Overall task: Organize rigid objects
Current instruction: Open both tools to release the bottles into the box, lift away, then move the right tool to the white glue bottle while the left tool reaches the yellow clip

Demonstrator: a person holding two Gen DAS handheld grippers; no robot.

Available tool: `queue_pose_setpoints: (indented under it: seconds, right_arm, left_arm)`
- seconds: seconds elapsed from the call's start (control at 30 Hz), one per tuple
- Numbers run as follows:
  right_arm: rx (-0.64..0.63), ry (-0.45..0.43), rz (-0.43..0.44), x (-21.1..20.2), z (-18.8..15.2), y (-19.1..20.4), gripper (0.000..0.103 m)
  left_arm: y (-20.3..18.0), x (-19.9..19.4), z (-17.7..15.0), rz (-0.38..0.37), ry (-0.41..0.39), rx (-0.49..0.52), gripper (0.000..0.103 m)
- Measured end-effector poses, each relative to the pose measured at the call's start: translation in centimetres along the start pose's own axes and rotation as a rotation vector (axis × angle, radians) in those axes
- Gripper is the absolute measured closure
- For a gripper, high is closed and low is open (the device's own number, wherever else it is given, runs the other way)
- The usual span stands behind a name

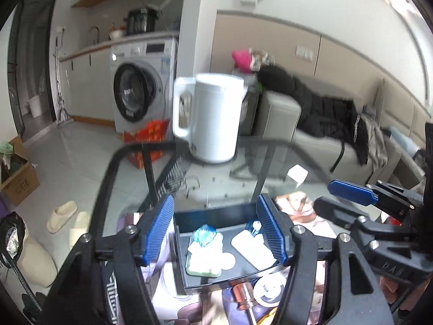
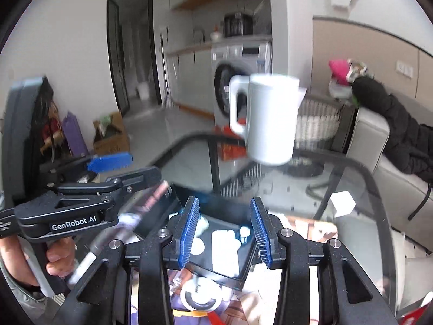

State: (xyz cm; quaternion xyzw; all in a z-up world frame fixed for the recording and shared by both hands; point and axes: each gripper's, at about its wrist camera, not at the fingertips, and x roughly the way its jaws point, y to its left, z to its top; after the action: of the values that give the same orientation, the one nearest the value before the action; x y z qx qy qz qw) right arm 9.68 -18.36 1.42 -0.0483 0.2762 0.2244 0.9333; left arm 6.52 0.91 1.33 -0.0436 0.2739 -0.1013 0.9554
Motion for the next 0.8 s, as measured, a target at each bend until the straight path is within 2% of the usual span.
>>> queue_pose_setpoints:
  seconds: [0.2,0.37,0.53,0.8]
  right_arm:
    - [-0.038,-0.192,-0.017,-6.9,0.6,1.6,0.063]
    - [-0.060,-0.283,-0.024,-11.3,0.3,2.4,0.063]
    - [-0.073,-0.291,-0.014,-13.5,0.2,2.7,0.063]
    - [-0.096,-0.177,0.001,-13.1,-0.3,2.7,0.063]
  left_arm:
    - [-0.5,-7.4,0.7,0.005,-0.253,0.010,0.037]
    - [-0.5,-11.5,0.8,-0.008,-0.350,0.013,0.026]
    - [-0.7,-12.8,0.9,-0.030,-0.337,0.024,0.026]
    - [-2.8,-11.4,-0.1,-0.048,-0.213,0.098,0.026]
